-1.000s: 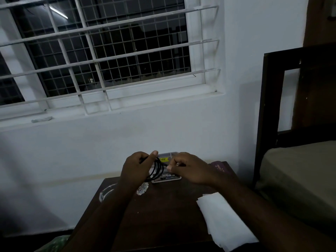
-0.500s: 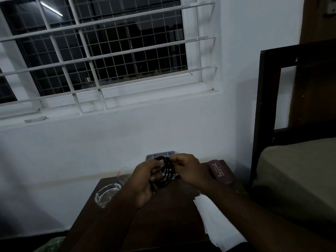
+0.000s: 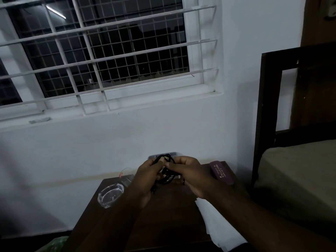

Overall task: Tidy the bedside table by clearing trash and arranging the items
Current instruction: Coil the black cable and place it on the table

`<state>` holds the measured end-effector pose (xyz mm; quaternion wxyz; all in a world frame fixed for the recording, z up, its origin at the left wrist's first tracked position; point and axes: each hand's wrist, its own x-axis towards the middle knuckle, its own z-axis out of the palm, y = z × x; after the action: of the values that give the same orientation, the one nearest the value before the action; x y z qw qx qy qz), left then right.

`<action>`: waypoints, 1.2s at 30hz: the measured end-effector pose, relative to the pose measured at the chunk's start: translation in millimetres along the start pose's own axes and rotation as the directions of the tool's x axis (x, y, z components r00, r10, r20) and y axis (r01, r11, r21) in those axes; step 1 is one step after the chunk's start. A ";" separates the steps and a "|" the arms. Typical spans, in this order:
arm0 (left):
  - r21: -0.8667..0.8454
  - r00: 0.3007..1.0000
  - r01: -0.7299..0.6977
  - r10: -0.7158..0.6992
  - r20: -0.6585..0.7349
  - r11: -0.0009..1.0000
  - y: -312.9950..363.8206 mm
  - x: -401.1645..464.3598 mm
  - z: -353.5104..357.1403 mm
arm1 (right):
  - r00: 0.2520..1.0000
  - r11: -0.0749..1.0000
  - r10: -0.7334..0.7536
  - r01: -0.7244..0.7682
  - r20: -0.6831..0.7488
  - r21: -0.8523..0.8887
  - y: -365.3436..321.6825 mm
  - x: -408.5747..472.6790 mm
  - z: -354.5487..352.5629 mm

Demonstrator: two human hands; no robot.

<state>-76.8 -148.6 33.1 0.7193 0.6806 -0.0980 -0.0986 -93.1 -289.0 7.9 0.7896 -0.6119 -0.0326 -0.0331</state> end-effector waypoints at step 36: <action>0.102 0.993 0.035 -0.024 -0.114 0.994 -63.3 28.6 11.3 | 0.962 0.961 0.251 -0.261 -0.104 -0.096 13.1 17.4 -58.8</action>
<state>-53.0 -170.8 -29.3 0.6857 0.7230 -0.0522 -0.0656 -73.8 -342.9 -17.8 0.7533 -0.6510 0.0846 0.0399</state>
